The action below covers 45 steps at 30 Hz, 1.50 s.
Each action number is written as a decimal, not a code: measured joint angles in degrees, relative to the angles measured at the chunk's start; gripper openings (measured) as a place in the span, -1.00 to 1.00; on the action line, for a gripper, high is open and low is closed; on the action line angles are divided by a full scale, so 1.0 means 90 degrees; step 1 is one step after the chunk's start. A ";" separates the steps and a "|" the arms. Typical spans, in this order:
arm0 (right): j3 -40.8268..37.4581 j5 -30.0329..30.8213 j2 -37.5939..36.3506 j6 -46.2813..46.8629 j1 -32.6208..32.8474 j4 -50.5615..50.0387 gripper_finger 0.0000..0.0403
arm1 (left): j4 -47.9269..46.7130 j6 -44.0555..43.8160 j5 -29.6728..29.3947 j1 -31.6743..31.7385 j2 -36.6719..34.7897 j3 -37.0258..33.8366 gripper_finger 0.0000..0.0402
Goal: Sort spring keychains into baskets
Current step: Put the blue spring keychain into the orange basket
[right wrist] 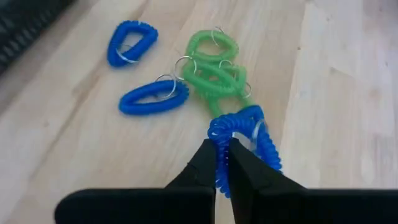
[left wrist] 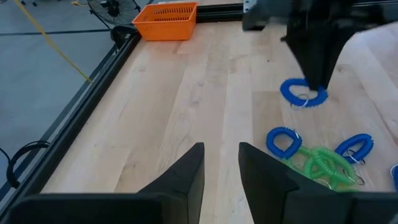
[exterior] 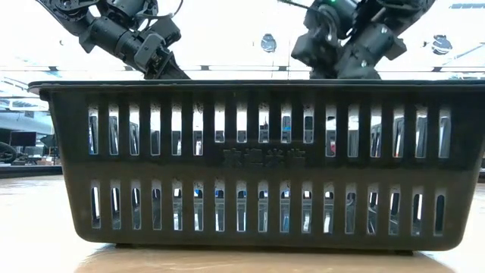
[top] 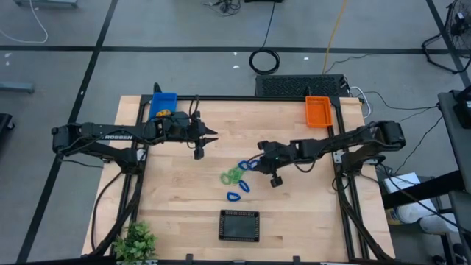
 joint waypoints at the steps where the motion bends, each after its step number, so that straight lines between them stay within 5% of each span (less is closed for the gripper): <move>1: -0.0007 -0.0013 -0.0106 0.0074 -0.0014 -0.0093 -0.98 | -0.0005 0.0000 -0.0002 0.0002 0.0000 0.0000 -0.46; 15: -0.0610 0.0049 -0.1329 0.0786 -0.0672 0.0092 -0.98 | -0.0061 0.0002 -0.0008 0.0000 0.0000 0.0000 -0.46; 32: -0.0903 0.3260 -0.1821 0.2268 -0.1203 0.0056 -0.97 | -0.0066 -0.0024 -0.0061 0.0002 0.0000 0.0000 -0.46; 45: -0.0903 0.3352 -0.1828 0.2508 -0.2358 0.0063 -0.96 | -0.0068 -0.0024 -0.0058 0.0002 0.0000 0.0000 -0.46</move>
